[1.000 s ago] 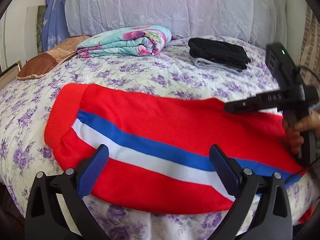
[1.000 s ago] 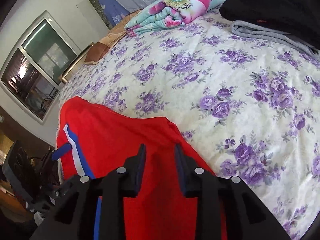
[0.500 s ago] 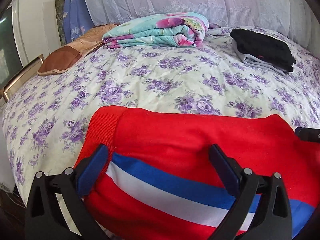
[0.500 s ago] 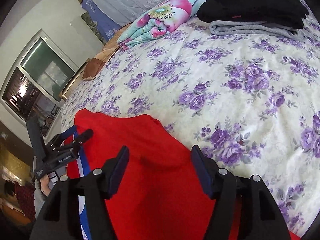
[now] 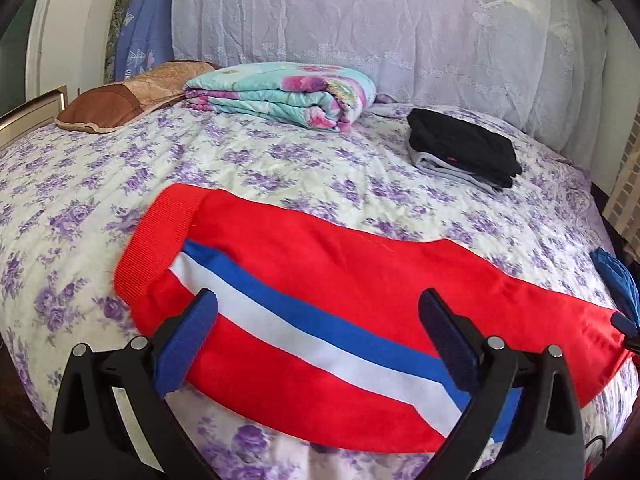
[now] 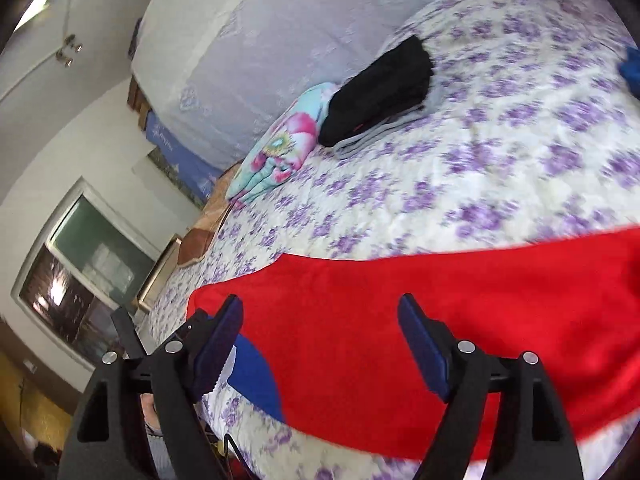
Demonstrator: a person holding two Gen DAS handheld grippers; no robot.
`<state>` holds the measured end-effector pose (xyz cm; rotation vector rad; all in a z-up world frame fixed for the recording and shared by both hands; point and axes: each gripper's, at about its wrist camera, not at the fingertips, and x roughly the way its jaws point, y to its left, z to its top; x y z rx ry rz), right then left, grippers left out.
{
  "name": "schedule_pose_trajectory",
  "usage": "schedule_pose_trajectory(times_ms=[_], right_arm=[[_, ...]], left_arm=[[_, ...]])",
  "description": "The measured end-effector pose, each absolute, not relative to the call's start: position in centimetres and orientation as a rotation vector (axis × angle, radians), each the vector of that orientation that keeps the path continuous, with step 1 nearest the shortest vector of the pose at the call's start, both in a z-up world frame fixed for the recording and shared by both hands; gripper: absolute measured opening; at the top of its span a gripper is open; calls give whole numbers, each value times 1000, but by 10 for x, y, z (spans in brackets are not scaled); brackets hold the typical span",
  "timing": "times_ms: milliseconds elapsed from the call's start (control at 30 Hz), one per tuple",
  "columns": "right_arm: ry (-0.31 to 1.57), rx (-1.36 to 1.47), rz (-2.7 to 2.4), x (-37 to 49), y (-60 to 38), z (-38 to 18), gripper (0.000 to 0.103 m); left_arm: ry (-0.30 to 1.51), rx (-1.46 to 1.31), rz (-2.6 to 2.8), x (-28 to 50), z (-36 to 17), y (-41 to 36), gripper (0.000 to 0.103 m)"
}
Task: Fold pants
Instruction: 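Smooth the folded pants with the left tool while the right tool withdraws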
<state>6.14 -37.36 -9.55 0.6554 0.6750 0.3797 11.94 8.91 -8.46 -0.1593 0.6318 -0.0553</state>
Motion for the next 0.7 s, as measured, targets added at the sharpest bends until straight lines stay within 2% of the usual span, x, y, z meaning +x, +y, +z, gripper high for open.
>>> schedule_pose_trajectory(times_ms=[200,367,700], right_arm=[[658,910,205,-14,-447,-107,92],[696,1086,136,-20,-465,-143,92],[612,1080,64,10,-477,-158,91]], left_arm=[[671,-127,-117,116,-98,68,98],[666,-52,-119,108,-100,58,98],[673,-131,-142,104,-91,74,98]])
